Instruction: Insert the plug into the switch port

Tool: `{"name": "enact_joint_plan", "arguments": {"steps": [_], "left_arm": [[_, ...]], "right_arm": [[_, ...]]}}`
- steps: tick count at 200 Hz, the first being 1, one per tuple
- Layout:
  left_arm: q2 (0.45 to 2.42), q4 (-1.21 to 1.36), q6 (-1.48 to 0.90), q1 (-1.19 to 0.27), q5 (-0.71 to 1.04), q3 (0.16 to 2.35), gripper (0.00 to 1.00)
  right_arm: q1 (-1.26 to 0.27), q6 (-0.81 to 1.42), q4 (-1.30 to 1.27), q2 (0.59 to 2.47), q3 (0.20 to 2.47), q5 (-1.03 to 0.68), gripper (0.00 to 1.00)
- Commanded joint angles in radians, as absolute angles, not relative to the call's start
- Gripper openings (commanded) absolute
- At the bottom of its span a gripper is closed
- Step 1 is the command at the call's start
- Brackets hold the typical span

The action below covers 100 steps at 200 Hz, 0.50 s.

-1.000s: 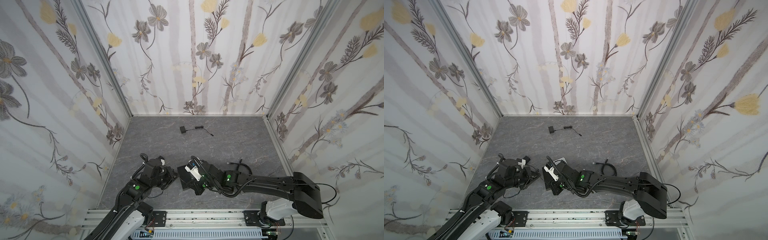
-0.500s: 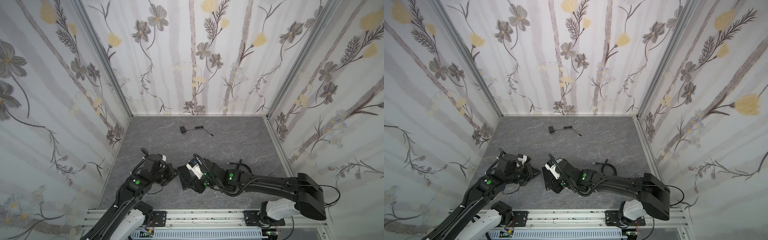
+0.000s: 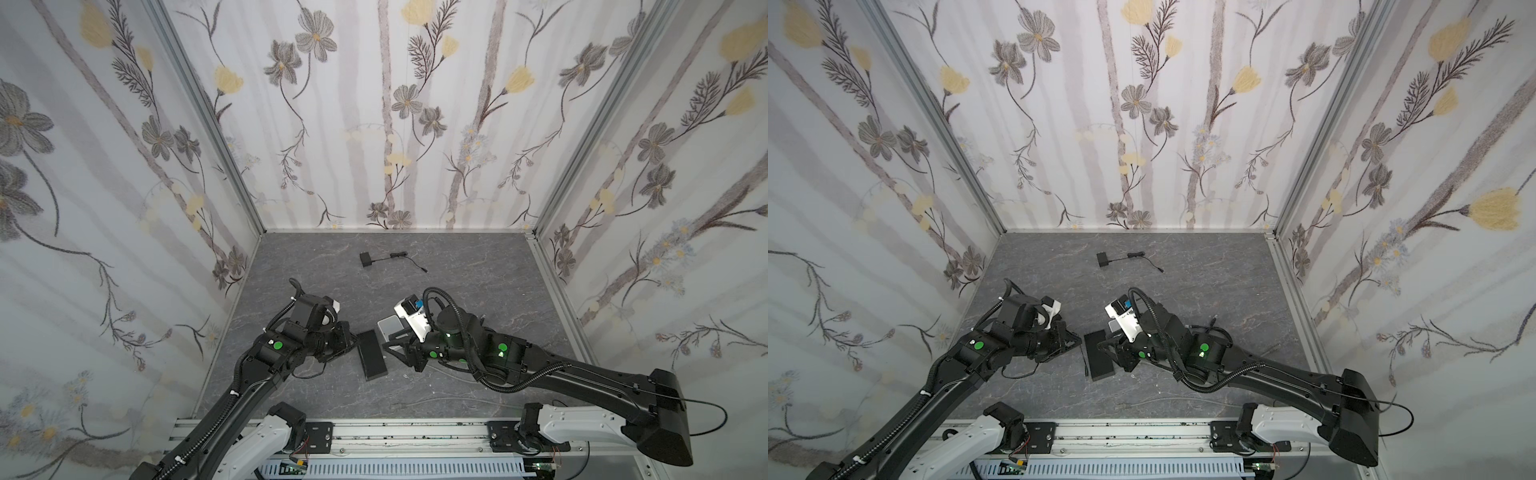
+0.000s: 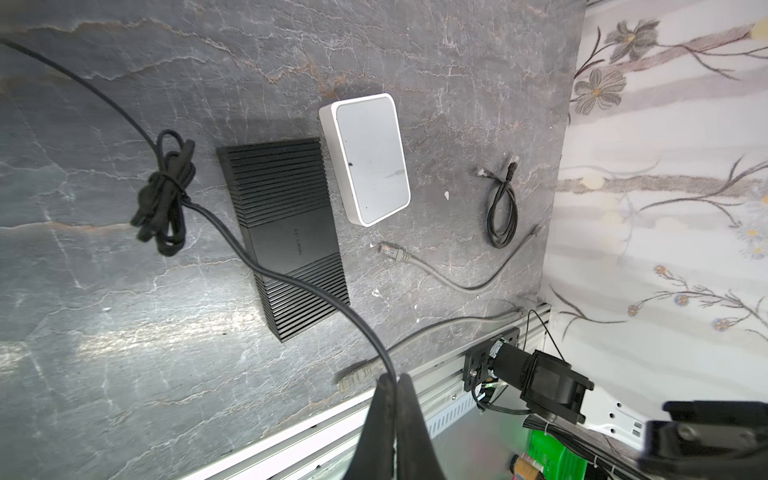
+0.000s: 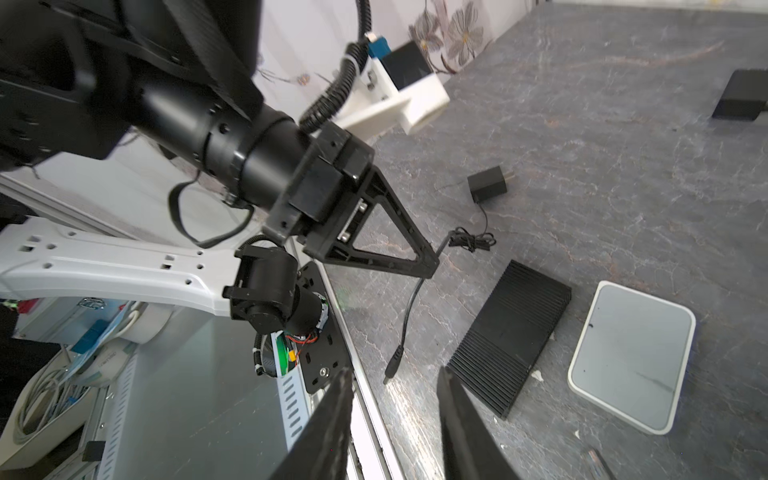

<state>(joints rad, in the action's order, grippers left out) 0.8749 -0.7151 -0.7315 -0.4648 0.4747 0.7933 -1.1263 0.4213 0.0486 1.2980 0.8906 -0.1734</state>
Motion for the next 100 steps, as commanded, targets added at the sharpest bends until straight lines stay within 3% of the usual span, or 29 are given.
{"name": "enact_joint_plan", "arguments": {"steps": [1, 14, 47, 79, 100], "left_arm": [[0.898, -0.778, -0.607, -0.465, 0.474, 0.835, 0.00], [0.909, -0.804, -0.555, -0.465, 0.460, 0.852, 0.00], [0.925, -0.808, -0.487, -0.466, 0.461, 0.855, 0.00], [0.920, -0.818, -0.469, -0.465, 0.479, 0.866, 0.00], [0.903, -0.813, -0.469, -0.465, 0.476, 0.858, 0.00]], "right_arm": [[-1.124, 0.444, -0.089, 1.235, 0.841, -0.098, 0.38], [-1.119, 0.478, -0.139, 1.203, 0.791, -0.051, 0.42], [-1.089, 0.614, -0.278, 1.197, 0.656, -0.048, 0.34], [-1.065, 0.668, -0.303, 1.284, 0.665, -0.129, 0.33], [-1.063, 0.612, -0.238, 1.403, 0.738, -0.284, 0.38]]}}
